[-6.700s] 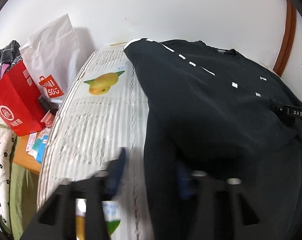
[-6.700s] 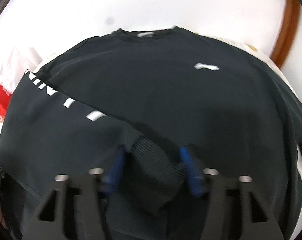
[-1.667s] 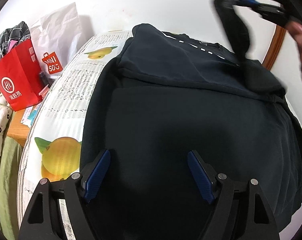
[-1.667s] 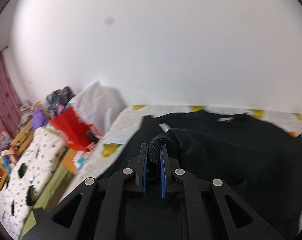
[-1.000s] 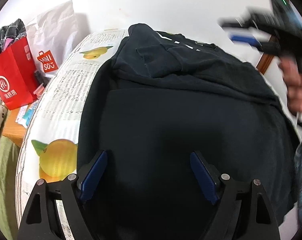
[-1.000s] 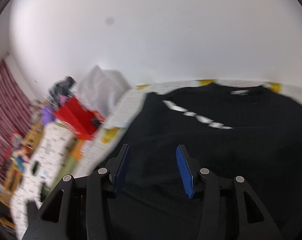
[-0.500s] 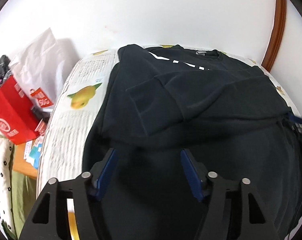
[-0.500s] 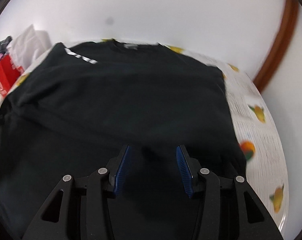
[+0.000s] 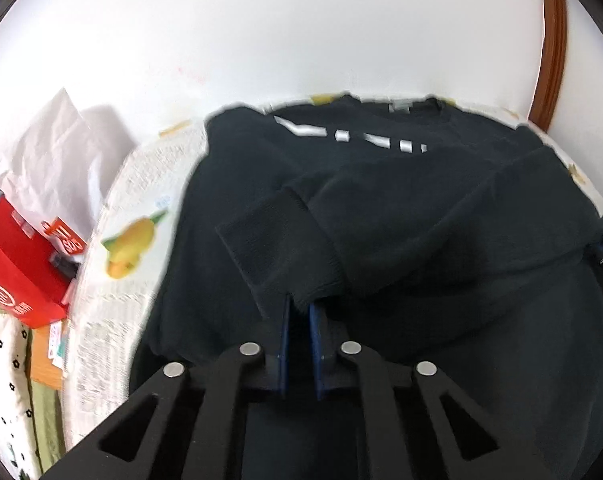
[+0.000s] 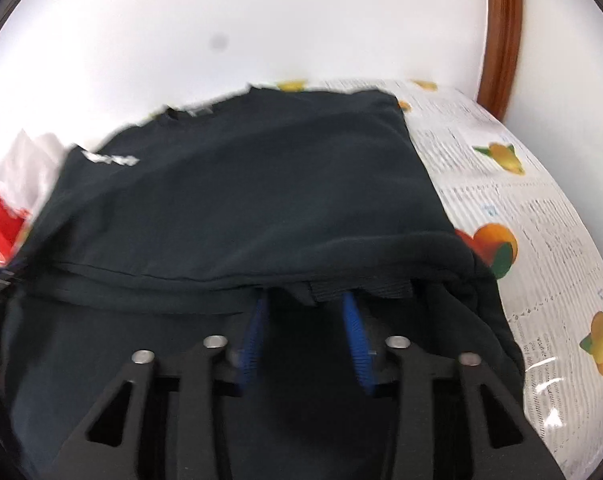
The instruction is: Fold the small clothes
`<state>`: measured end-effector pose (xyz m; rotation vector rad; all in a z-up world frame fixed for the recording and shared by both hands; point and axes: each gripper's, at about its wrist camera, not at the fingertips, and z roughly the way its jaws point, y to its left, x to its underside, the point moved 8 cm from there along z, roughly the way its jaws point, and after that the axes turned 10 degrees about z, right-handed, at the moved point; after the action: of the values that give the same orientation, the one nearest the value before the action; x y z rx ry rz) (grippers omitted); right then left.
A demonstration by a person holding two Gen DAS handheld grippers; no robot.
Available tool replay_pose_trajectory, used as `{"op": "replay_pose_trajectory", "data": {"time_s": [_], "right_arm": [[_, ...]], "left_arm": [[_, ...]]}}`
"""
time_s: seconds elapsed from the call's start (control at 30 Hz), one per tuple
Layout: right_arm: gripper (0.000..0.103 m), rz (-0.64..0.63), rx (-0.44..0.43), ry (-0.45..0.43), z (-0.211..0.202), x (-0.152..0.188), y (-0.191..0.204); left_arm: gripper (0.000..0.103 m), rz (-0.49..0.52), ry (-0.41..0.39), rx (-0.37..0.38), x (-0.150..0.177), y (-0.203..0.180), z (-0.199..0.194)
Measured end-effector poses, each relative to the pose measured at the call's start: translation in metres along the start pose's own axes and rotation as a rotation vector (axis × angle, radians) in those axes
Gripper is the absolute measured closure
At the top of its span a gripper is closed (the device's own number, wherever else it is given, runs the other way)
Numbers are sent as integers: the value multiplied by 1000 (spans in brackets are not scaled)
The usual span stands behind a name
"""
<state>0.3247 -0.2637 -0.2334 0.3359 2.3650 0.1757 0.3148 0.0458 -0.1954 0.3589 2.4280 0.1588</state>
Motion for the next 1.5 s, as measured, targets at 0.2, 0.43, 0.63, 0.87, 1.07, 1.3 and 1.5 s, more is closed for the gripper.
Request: {"op": "replay_pose_trajectory", "data": {"time_s": [0.2, 0.43, 0.63, 0.87, 1.07, 1.3, 1.5], "right_arm": [[74, 38, -15, -3, 6, -1, -5], [73, 12, -96, 20, -13, -1, -2], [72, -34, -145, -94, -43, -21, 8], [72, -16, -8, -2, -4, -22, -18], [59, 8, 5, -46, -39, -12, -22], [54, -4, -15, -100, -88, 10, -27], [54, 52, 2, -117, -117, 34, -50]], "left_arm": [[96, 8, 33, -22, 6, 13, 3], [90, -4, 64, -10, 17, 6, 9], [78, -54, 72, 7, 26, 10, 2], [78, -91, 49, 29, 41, 7, -22], [78, -123, 39, 43, 50, 1, -40], [78, -128, 5, 33, 59, -6, -73], [78, -119, -25, 9, 76, -10, -104]]}}
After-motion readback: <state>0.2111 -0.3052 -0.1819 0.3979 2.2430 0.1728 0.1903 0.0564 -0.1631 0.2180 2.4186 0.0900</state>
